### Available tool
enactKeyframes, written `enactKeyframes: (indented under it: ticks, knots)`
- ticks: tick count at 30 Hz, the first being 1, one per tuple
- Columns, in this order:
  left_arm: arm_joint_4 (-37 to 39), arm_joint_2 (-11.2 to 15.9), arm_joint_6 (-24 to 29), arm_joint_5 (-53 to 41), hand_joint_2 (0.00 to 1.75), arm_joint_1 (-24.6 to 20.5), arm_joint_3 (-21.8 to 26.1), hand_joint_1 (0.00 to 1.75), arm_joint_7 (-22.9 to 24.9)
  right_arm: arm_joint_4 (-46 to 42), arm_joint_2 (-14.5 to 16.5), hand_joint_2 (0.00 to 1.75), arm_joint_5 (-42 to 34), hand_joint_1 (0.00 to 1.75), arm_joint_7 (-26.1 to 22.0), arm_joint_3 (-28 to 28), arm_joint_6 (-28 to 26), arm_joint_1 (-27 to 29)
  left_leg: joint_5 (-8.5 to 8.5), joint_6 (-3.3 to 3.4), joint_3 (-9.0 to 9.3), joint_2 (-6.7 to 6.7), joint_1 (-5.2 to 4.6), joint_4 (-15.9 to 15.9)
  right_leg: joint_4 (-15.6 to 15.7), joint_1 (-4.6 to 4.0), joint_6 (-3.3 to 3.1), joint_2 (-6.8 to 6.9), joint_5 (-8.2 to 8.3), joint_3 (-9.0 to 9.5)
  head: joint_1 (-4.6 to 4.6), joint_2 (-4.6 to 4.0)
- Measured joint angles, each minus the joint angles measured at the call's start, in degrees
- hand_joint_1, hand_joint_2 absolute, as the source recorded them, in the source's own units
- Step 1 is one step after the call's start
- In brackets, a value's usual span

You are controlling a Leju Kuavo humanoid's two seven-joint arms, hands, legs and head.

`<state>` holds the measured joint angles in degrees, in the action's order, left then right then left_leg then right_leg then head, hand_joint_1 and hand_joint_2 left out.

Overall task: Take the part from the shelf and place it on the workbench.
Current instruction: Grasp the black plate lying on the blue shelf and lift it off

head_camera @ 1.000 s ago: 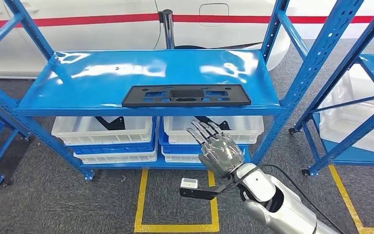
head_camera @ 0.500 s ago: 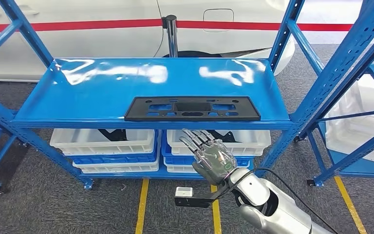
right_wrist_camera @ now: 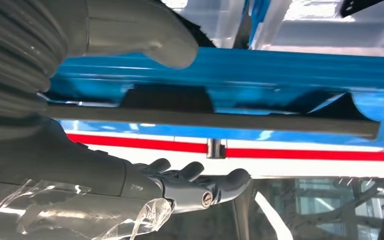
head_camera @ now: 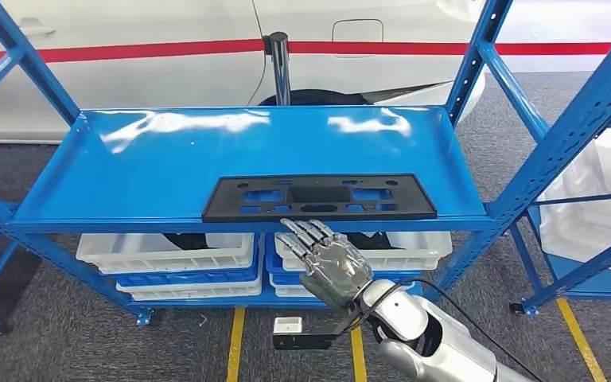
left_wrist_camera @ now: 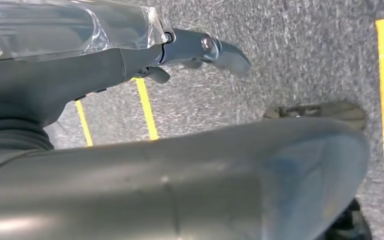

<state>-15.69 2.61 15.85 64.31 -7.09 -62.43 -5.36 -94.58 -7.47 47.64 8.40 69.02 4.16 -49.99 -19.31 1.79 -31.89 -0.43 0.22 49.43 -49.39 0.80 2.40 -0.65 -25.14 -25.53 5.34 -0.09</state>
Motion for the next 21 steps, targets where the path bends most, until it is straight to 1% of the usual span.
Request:
enactKeyframes:
  ticks: [1, 2, 3, 4, 6, 7, 8, 9, 10, 11, 12, 13, 14, 16, 17, 18, 19, 21]
  knots:
    - [0.0, -0.01, -0.02, -0.07, 0.0, 0.06, -0.01, 0.0, 0.02, 0.03, 0.04, 1.75, -0.05, 0.0, -0.04, 0.05, -0.02, 0.01, 0.16, 0.45, 0.51, 0.0, -0.01, -0.17, -0.37, 0.07, 0.28, 0.09, -0.22, 0.09, 0.0, 0.0]
    - [0.0, -0.01, -0.02, -0.14, 0.0, 0.05, -0.02, 0.0, 0.03, 0.05, 0.09, 1.75, -0.08, 0.0, -0.07, 0.1, -0.04, 0.0, 0.11, 0.91, 0.96, -0.01, 0.03, -0.28, -1.7, 0.13, 0.52, 0.2, -0.56, -0.32, -0.01, 0.0]
    - [0.0, 0.02, -0.02, -0.19, 0.0, -0.02, -0.02, 0.0, 0.03, 0.05, 0.14, 1.75, -0.1, 0.0, -0.08, 0.14, -0.08, -0.05, 0.04, 1.32, 1.44, 0.0, 0.03, -0.36, -4.09, 0.21, 0.72, 0.31, -1.34, -1.51, -0.03, 0.0]
    - [0.01, 0.04, 0.01, -0.23, 0.0, -0.12, -0.02, 0.0, 0.04, 0.07, 0.16, 1.75, -0.13, 0.0, -0.09, 0.19, -0.1, -0.06, -0.13, 1.67, 1.83, 0.03, 0.0, -0.43, -7.87, 0.25, 0.9, 0.41, -2.58, -3.63, -0.03, 0.0]
    - [0.02, 0.07, 0.05, -0.32, 0.0, -0.32, -0.02, 0.0, 0.06, 0.11, 0.16, 1.75, -0.22, 0.0, -0.05, 0.33, -0.1, 0.11, -0.68, 2.05, 2.35, 0.03, -0.2, -0.41, -16.49, 0.25, 1.13, 0.41, -5.79, -9.16, -0.05, 0.0]
    - [0.02, 0.06, 0.06, -0.35, 0.0, -0.31, -0.02, 0.0, 0.07, 0.13, 0.13, 1.75, -0.27, 0.0, -0.03, 0.41, -0.08, 0.25, -1.03, 2.1, 2.68, 0.0, -0.29, -0.41, -19.15, 0.25, 1.13, 0.42, -6.94, -11.37, -0.04, 0.0]
    - [0.02, 0.04, 0.02, -0.39, 0.0, -0.23, -0.03, 0.0, 0.07, 0.15, 0.1, 1.75, -0.35, 0.0, 0.03, 0.48, -0.04, 0.38, -1.43, 2.05, 3.15, -0.04, -0.34, -0.41, -19.52, 0.25, 1.1, 0.42, -7.01, -12.49, -0.05, 0.0]
    - [0.02, 0.03, -0.02, -0.42, 0.0, -0.13, -0.03, 0.0, 0.07, 0.16, 0.07, 1.75, -0.46, 0.0, 0.1, 0.52, -0.01, 0.44, -1.88, 1.93, 3.73, -0.06, -0.35, -0.41, -17.64, 0.25, 1.0, 0.42, -5.8, -12.46, -0.05, 0.0]
    - [0.02, 0.03, -0.07, -0.44, 0.0, -0.06, -0.04, 0.0, 0.07, 0.16, 0.03, 1.75, -0.56, 0.0, 0.17, 0.56, 0.02, 0.46, -2.36, 1.74, 4.38, -0.08, -0.33, -0.41, -13.83, 0.26, 0.88, 0.44, -3.31, -11.41, -0.05, 0.0]
    - [0.02, 0.03, -0.11, -0.45, 0.0, -0.06, -0.04, 0.0, 0.08, 0.16, -0.02, 1.75, -0.66, 0.0, 0.26, 0.57, 0.03, 0.45, -2.83, 1.5, 4.96, -0.09, -0.33, -0.42, -9.24, 0.29, 0.77, 0.49, -0.2, -9.95, -0.05, 0.0]
    - [0.02, 0.03, -0.13, -0.45, 0.0, -0.1, -0.04, 0.0, 0.11, 0.16, -0.09, 1.75, -0.73, 0.0, 0.32, 0.57, 0.04, 0.43, -3.31, 1.21, 5.43, -0.11, -0.42, -0.39, -5.34, 0.31, 0.59, 0.59, 2.22, -8.67, -0.05, 0.0]
    - [0.02, 0.03, -0.13, -0.45, 0.0, -0.18, -0.04, 0.0, 0.15, 0.18, -0.16, 1.75, -0.78, 0.0, 0.4, 0.58, 0.09, 0.41, -3.79, 0.87, 5.72, -0.1, -0.53, -0.53, -2.69, 0.29, 0.38, 0.67, 3.82, -7.77, -0.04, 0.0]
    - [0.02, 0.04, -0.13, -0.45, 0.0, -0.23, -0.04, 0.0, 0.19, 0.19, -0.22, 1.75, -0.82, 0.0, 0.51, 0.58, 0.15, 0.4, -4.04, 0.51, 6.01, -0.08, -0.65, -0.51, -1.46, 0.29, 0.07, 0.7, 4.48, -7.41, -0.04, 0.0]
    - [0.02, 0.04, -0.16, -0.44, 0.0, -0.26, -0.04, 0.0, 0.21, 0.21, -0.39, 1.75, -0.91, 0.0, 0.9, 0.57, 0.4, 0.37, -4.51, -0.14, 6.46, -0.02, -0.71, -0.26, -1.25, 0.29, -0.75, 0.61, 4.42, -6.86, -0.03, -0.01]
    - [0.02, 0.03, -0.21, -0.39, 0.0, -0.25, -0.04, 0.0, 0.15, 0.21, -0.46, 1.75, -0.96, 0.0, 1.11, 0.52, 0.51, 0.31, -4.89, -0.44, 6.42, 0.02, -0.62, 0.68, -1.24, 0.33, -1.19, 0.57, 4.4, -6.48, -0.03, -0.01]
    - [0.02, 0.02, -0.27, -0.34, 0.0, -0.3, -0.04, 0.0, 0.08, 0.21, -0.55, 1.75, -1.05, 0.0, 1.34, 0.45, 0.65, 0.23, -5.9, -0.72, 5.46, 0.05, -0.5, 2.8, -1.24, 0.32, -1.57, 0.56, 4.27, -6.07, -0.02, -0.01]
    - [0.02, -0.01, -0.33, -0.28, 0.0, -0.37, -0.04, 0.0, 0.02, 0.22, -0.59, 1.75, -1.16, 0.0, 1.54, 0.37, 0.74, 0.16, -7.38, -1.01, 3.65, 0.08, -0.37, 6.2, -1.24, 0.25, -1.89, 0.54, 4.09, -5.77, -0.02, -0.01]
    - [0.02, -0.04, -0.37, -0.23, 0.0, -0.44, -0.04, 0.0, 0.02, 0.22, -0.73, 1.75, -1.32, 0.0, 1.8, 0.26, 0.89, 0.16, -10.94, -1.39, -1.74, 0.09, -0.25, 15.2, -1.25, -0.04, -2.29, 0.43, 3.61, -5.47, -0.01, -0.01]
